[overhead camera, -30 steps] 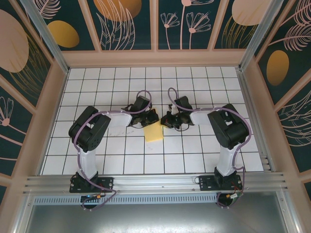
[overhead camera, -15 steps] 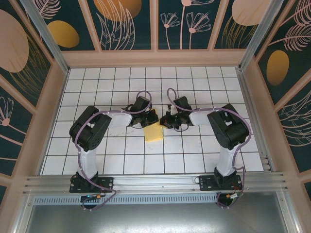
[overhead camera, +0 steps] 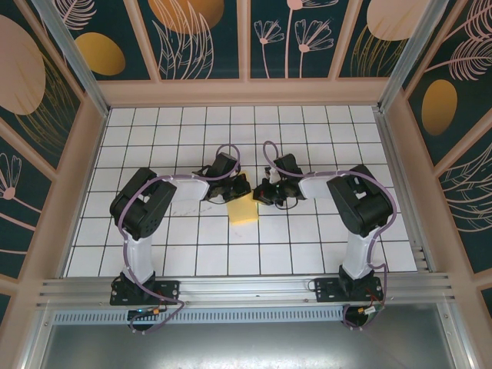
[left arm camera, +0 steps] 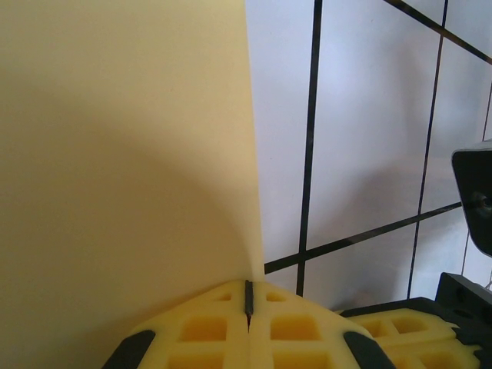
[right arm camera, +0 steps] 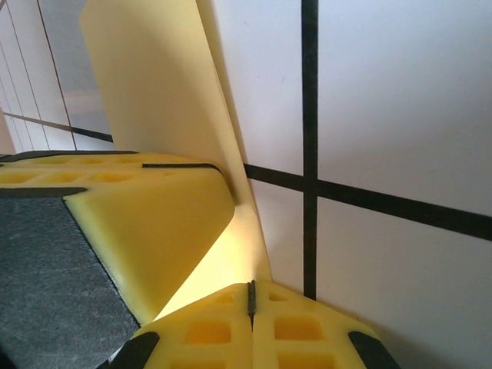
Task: Fold a paper plane with a square sheet of paper (pick it up from the middle)
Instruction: Fold the square sheet of paper in half at the center of the table.
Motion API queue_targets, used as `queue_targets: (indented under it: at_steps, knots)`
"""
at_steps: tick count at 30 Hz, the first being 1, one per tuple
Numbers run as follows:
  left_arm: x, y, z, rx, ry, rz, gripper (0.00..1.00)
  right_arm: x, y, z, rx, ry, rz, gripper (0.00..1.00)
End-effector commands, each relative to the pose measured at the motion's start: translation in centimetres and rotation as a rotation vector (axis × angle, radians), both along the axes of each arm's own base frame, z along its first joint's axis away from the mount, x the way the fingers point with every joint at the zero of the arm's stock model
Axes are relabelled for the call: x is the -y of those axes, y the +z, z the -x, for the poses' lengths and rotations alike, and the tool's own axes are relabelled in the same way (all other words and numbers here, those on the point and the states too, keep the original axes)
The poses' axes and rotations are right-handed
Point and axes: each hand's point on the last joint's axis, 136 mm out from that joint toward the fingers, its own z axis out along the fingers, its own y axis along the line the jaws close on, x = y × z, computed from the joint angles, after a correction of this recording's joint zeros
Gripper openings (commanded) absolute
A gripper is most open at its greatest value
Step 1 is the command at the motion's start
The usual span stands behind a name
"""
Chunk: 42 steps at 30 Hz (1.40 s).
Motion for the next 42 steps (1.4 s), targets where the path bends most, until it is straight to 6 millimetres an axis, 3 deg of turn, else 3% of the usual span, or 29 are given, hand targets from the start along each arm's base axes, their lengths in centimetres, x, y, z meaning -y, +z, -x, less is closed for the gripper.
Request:
queue_targets:
  at_steps: [1,8,15,24,33,42]
  knots:
    - [-1.5,-2.4,1.0,-0.053,0.018,-0.064,0.0,0.2,-0.4,1.5,-0.008,0.028,0.056,0.0]
    - [-2.4,-3.3,1.4,-0.076,0.042,-0.106,0.0,0.8,-1.6,3.2,-0.044,0.043,0.094,0.0]
    - [-3.0,-4.3,1.9,-0.103,0.058,-0.13,0.0,1.5,-0.6,5.1,-0.038,0.091,0.103,0.0]
    - [-2.9,-4.1,1.8,-0.099,0.059,-0.123,0.0,-0.6,2.0,3.1,0.034,0.071,-0.009,0.0]
    - [-3.0,-4.5,2.0,-0.112,0.064,-0.129,0.0,-0.4,-0.1,4.5,-0.017,0.101,0.035,0.0]
    - [-3.0,-4.2,1.9,-0.104,0.064,-0.124,0.0,2.5,-2.2,8.2,-0.082,0.106,0.12,0.0]
